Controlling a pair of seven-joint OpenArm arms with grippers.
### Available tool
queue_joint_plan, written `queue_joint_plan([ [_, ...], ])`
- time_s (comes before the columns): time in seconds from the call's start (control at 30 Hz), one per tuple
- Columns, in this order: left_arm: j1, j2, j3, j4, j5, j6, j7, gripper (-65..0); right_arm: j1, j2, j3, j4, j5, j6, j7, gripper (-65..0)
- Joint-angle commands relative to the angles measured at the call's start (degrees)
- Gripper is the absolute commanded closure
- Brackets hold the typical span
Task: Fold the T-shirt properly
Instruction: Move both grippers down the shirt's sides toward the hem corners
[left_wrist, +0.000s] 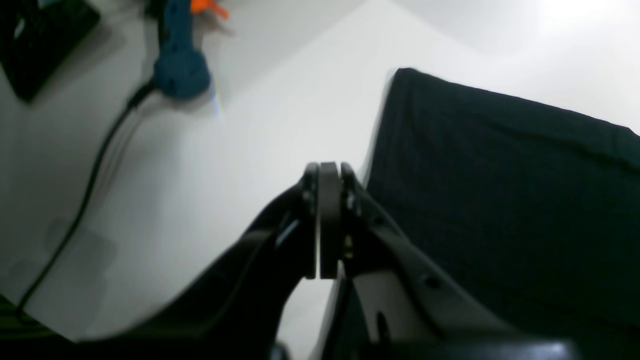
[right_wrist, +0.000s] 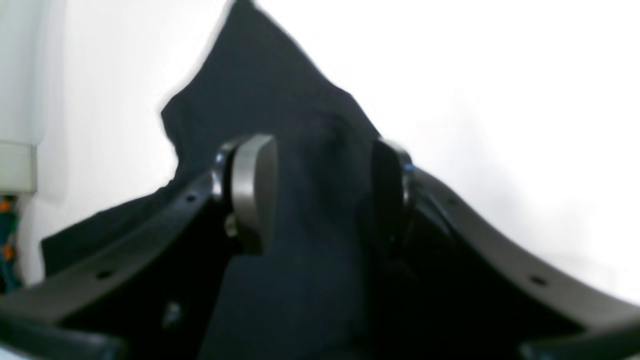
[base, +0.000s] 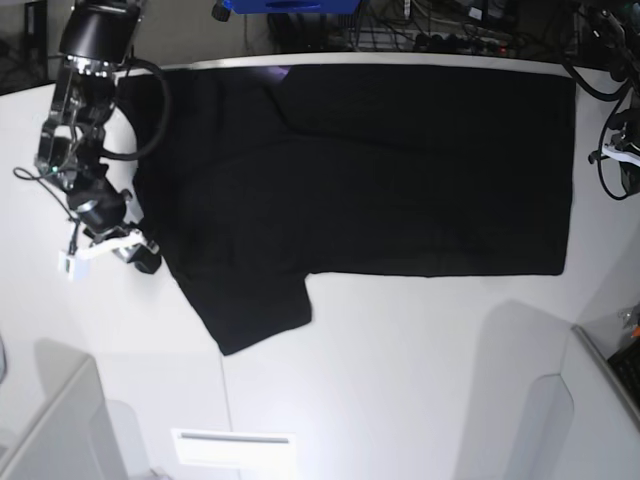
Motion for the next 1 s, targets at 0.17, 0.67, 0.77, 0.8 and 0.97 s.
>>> queue_joint_plan([
  [0.17,-0.1,-0.8,-0.3,0.8,-0.4,0.1,-1.0,0.0,9.6,1.8,-2.1,-10.9,0.1,0.1,1.5,-28.5],
  [0.67,-0.2,-3.5,4.9,-4.1,-0.3,0.1,-1.1,0.0,33.0,7.3,-25.6,-46.9,0.1,0.7,13.6,-38.7],
  [0.77,-0.2,-4.8,5.0,-6.2,-0.3,0.1,-1.1,0.0,36.0,7.1,-29.1,-52.1,0.2,1.4,13.9,-41.9],
  [0.8,-0.2,-4.8,4.9,-6.9,-0.3,0.1,-1.2,0.0,36.4,7.1,-30.3,-52.6,0.2,2.8,13.9,-41.9],
  [0.97,-0.8,-5.7,5.0,-8.8,-0.3,0.1,-1.3,0.0,36.4,7.0,-34.5,-53.0,0.2,6.3,13.9,-41.9],
])
